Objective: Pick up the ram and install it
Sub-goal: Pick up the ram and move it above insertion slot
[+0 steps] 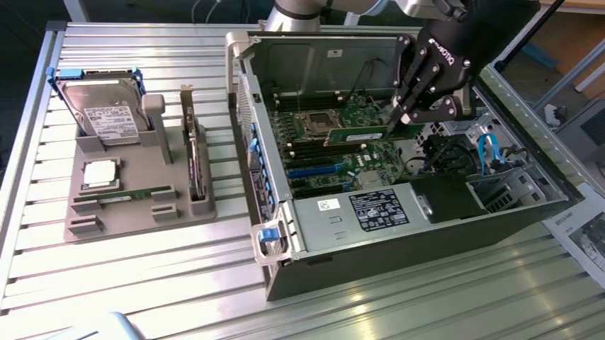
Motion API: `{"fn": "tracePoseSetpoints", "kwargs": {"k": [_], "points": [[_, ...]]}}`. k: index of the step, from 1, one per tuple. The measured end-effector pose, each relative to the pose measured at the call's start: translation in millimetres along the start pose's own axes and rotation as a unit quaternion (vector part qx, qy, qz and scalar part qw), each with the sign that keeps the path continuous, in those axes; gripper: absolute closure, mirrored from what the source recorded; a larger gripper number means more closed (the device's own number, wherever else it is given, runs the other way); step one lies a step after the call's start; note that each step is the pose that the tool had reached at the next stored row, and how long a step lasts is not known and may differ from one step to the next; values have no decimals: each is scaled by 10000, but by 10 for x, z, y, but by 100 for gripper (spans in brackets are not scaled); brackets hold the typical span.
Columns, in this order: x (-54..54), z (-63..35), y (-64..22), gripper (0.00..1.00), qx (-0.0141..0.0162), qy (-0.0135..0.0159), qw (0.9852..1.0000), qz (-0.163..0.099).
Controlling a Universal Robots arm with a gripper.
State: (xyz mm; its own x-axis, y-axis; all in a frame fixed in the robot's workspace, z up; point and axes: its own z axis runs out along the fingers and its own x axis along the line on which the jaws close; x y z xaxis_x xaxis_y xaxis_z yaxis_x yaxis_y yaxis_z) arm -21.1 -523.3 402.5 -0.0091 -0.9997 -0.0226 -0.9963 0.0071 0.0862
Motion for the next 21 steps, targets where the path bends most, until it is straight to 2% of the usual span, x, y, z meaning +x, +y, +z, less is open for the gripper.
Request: {"fn": "tracePoseSetpoints", "kwargs": {"k": [7, 11, 16, 21], "points": [[26, -17, -189, 88, -18, 0, 10000, 0], [27, -18, -196, 88, -13, 1, 10000, -7], [27, -17, -182, 88, 43, 10, 9999, -120], [27, -16, -180, 88, 45, 11, 9999, -125]]}}
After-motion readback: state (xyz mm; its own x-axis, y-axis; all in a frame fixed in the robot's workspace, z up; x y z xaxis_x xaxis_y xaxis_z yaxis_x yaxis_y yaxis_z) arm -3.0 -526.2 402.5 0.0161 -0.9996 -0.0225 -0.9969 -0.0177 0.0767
